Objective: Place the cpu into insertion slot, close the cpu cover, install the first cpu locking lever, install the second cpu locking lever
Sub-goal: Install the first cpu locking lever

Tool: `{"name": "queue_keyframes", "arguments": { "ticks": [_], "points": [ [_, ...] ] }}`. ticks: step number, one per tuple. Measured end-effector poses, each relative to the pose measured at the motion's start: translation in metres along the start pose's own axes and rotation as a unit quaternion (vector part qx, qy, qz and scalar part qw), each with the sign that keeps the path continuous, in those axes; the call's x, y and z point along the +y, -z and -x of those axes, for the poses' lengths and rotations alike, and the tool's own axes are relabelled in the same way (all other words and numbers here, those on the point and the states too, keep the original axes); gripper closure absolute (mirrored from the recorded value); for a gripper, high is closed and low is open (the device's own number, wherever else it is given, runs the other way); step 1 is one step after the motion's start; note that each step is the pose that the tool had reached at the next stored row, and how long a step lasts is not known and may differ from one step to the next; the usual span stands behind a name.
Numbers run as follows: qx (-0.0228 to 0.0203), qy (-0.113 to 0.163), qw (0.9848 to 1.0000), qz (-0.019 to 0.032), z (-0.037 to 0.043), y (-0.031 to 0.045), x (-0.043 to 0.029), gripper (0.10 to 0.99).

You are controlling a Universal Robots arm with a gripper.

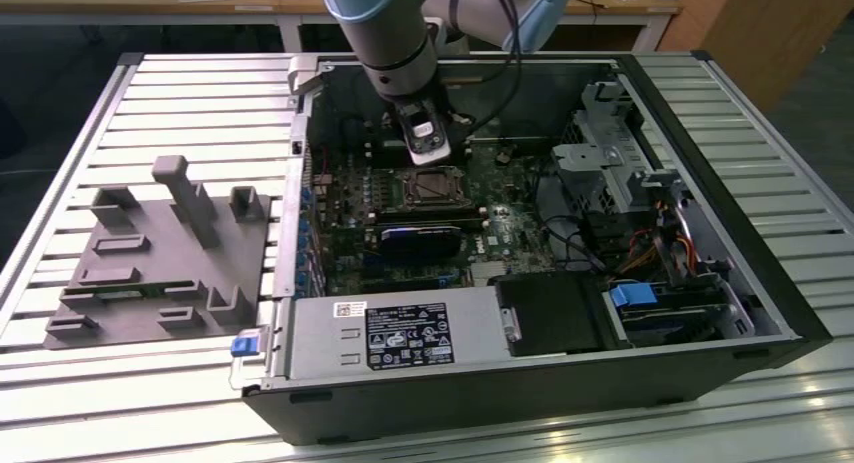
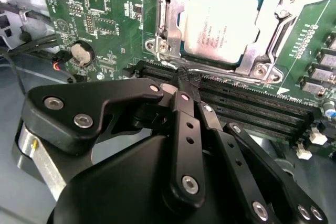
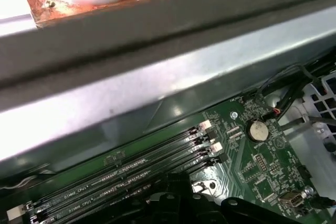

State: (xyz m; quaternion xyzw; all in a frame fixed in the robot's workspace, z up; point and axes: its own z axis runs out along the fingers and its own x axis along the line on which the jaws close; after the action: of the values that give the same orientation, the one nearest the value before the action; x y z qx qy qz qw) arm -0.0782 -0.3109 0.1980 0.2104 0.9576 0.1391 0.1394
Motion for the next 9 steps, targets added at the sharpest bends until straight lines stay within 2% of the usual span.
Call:
{"name": "queue_keyframes", "arguments": {
  "ticks": [9],
  "points": [
    [-0.0008, -0.002, 1.0000, -0.0006, 0.0018, 0.0080, 0.0028, 0.980]
  ]
}}
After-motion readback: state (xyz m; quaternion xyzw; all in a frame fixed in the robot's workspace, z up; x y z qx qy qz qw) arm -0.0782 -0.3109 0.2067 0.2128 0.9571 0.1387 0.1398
